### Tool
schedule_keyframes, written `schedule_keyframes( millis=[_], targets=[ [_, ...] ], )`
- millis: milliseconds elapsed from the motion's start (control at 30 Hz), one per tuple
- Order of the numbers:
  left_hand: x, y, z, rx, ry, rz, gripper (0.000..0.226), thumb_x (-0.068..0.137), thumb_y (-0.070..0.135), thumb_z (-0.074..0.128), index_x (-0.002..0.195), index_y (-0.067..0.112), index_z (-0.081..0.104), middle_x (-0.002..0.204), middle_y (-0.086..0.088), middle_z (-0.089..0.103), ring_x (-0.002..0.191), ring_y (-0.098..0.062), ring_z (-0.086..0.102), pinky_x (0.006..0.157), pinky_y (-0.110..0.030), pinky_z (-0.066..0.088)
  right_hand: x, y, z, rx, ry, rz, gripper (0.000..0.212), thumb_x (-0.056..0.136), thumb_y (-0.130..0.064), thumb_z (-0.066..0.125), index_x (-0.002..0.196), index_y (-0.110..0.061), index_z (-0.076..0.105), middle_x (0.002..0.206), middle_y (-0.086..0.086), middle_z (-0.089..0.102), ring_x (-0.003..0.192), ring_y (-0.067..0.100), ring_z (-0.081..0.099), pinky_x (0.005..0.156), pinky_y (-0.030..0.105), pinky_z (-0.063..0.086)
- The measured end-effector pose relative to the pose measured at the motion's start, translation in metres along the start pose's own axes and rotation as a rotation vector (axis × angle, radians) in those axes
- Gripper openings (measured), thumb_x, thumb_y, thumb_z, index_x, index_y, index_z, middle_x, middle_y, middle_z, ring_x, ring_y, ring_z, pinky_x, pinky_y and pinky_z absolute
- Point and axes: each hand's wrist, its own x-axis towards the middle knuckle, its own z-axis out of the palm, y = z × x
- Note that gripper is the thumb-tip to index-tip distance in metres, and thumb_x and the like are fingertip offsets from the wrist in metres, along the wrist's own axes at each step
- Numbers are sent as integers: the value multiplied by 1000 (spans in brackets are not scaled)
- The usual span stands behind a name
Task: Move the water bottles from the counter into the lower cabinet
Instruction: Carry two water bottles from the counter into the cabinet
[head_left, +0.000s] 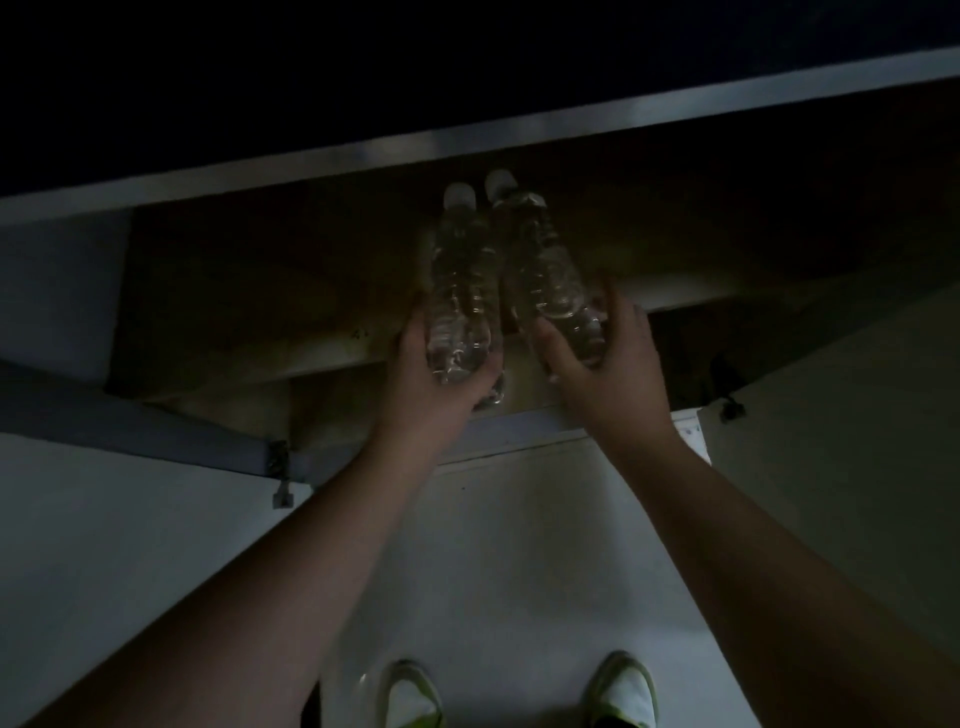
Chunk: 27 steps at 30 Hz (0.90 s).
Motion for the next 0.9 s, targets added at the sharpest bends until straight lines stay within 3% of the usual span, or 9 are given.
schedule_keyframes(
  millis=[67,100,167,267,333,467,733,833,900],
  targets=[
    [-9,-12,-9,-10,-105,48,92,76,28,81,147,45,25,143,11,48,121,-7,54,78,-16,45,-15,8,-7,56,-61,8,82,80,-56,65,148,-39,23,147,-2,36,128,16,46,99,44,49],
    [-11,-17,-12,18,-124,77,96,74,29,82,147,48,23,147,11,45,123,-8,53,85,-22,49,-20,11,-9,62,-97,9,84,78,-55,65,148,-41,21,148,-2,34,128,17,47,99,43,49],
    [-13,-24,-12,103,-104,165,93,75,29,81,147,47,26,149,11,42,125,-10,55,97,-38,52,-25,16,-8,39,-136,-11,82,81,-46,66,149,-41,20,148,-1,37,126,17,49,96,34,49],
    [-11,-25,-9,231,-23,269,84,78,22,78,149,37,34,150,9,42,127,-10,53,102,-39,50,-22,18,-4,45,-95,-26,73,84,-35,66,146,-39,29,141,-3,47,122,13,53,96,35,50],
    [-7,-23,-7,287,14,329,80,78,22,77,148,32,38,146,8,47,126,-9,53,102,-38,50,-18,16,0,-32,-43,-60,68,82,-41,64,143,-37,34,134,-5,54,119,13,55,93,41,52],
    [12,-17,3,344,81,388,75,81,24,77,146,30,41,141,4,52,123,-13,56,101,-35,50,-5,11,5,-279,80,-165,64,85,-47,59,141,-26,40,137,4,50,123,20,48,90,27,39],
    [52,-12,23,451,154,491,72,83,32,73,146,26,38,141,-4,54,124,-22,56,99,-43,50,23,10,10,-189,168,-145,62,89,-36,64,142,-17,39,135,5,51,124,18,49,94,29,41],
    [59,-7,28,489,161,511,70,86,31,70,148,23,37,139,-9,55,120,-26,58,97,-34,49,34,9,10,-167,168,-122,60,91,-34,62,143,-15,39,134,7,52,124,20,49,94,30,41],
    [62,-3,30,540,168,534,69,88,29,69,148,19,38,136,-12,57,113,-29,60,86,-25,44,41,8,10,-173,159,-104,59,92,-35,60,143,-15,39,135,7,52,124,20,49,95,29,40]
  ],
)
